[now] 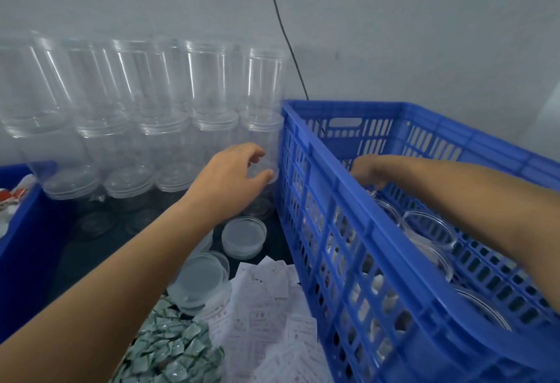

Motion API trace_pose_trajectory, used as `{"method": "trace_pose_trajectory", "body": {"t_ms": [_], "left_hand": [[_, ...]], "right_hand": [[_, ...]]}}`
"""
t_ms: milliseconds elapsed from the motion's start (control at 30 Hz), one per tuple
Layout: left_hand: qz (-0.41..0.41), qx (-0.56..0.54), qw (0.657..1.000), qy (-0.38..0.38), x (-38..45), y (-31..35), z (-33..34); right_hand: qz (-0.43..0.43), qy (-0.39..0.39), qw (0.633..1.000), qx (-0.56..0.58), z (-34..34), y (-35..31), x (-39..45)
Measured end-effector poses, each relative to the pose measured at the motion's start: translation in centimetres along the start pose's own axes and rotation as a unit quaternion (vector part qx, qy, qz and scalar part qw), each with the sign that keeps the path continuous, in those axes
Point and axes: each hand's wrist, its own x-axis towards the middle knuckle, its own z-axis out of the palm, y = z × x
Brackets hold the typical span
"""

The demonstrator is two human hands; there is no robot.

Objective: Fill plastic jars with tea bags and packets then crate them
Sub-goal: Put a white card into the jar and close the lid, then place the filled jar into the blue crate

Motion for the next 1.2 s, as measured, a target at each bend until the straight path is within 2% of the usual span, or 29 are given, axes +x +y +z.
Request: {"method": "trace_pose_trajectory", "body": {"t_ms": [233, 367, 500, 600, 733, 800, 900, 1100, 1200], "left_hand": [[0.011, 0.024, 0.999, -0.023, -0.2, 0.0, 0.2], [0.009, 0.034, 0.999, -0.035, -1.1, -0.5, -0.7], [-0.005, 0.041, 0.998, -0.036, -2.7, -1.3, -2.5], [-0.015, 0.056, 0.998, -0.035, -4.3, -2.1, -4.4], [-0.036, 0.073, 0.996, -0.027, -7.0, -3.4, -6.9], [-0.052, 0.079, 0.995, -0.02, -8.5, -4.0, -7.9], [-0.072, 0.088, 0.993, -0.018, -10.9, -5.2, -9.3], [-0.116, 0.097, 0.989, 0.004, -16.1, -8.7, -11.8], [-0.146, 0.107, 0.983, 0.018, -18.5, -10.8, -12.7]], "right_hand": [[-0.009, -0.103, 0.993, 0.05, -0.5, 0.8, 0.5], [-0.008, -0.078, 0.997, -0.003, -2.0, 0.3, -1.1], [-0.032, 0.06, 0.996, -0.05, -5.8, -1.1, -4.4], [-0.094, 0.177, 0.98, 0.0, -10.5, -3.2, -8.2], [-0.184, 0.339, 0.916, 0.109, -15.0, -8.0, -14.1], [-0.244, 0.373, 0.883, 0.149, -15.3, -11.3, -17.0], [-0.31, 0.352, 0.865, 0.178, -14.1, -16.8, -20.5], [-0.39, 0.251, 0.868, 0.175, -6.7, -26.3, -22.2], [-0.395, 0.203, 0.88, 0.167, -1.8, -29.2, -20.3]]}}
